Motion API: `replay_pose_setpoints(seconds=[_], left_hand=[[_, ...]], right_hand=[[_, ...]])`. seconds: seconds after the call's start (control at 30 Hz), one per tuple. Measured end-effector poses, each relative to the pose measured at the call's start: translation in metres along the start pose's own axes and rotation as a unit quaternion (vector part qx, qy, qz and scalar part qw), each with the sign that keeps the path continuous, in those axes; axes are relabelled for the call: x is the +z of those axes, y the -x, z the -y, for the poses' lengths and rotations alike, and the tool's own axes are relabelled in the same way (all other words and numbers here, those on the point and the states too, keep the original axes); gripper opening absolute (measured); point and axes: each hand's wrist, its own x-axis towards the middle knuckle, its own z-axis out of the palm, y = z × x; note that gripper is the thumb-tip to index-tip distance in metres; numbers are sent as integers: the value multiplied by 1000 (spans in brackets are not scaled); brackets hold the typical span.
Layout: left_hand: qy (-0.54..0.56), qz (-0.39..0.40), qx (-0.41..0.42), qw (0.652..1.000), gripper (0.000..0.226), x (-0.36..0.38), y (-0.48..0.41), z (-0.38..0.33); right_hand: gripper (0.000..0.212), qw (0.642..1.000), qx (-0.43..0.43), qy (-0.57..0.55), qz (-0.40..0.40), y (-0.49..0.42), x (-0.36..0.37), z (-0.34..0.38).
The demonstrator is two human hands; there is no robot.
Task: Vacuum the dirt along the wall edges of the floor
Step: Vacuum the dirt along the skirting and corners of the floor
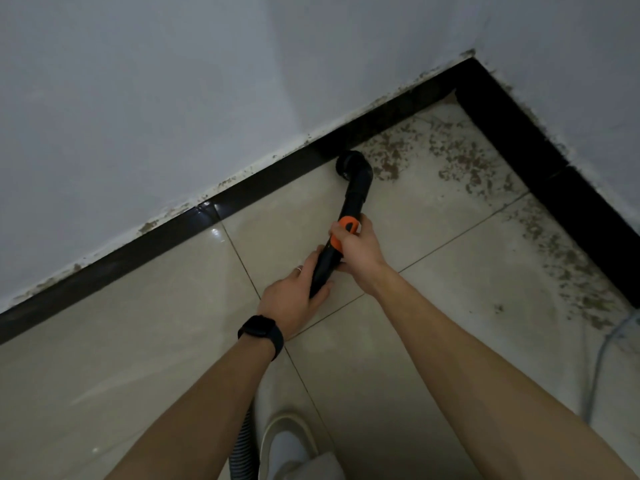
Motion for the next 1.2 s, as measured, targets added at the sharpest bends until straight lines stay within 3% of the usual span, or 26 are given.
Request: replay_pose_setpoints(seconds=[0.1, 0.27, 0.63, 1.2], left_hand=[[-2, 13, -16, 1000, 65, -2, -3, 0], [-4, 28, -16, 999, 60, -10, -4, -2], [-147, 91, 95, 980, 63, -2, 13, -8], [-110, 67, 76, 989, 58, 5, -3, -17]], right_hand=[[37, 1000, -2, 2, 13, 0, 4, 8], [28, 1000, -4, 5, 19, 5, 11, 21], [15, 987, -51, -117, -95, 42, -22, -37], [24, 993, -53, -90, -55, 22, -29, -18]])
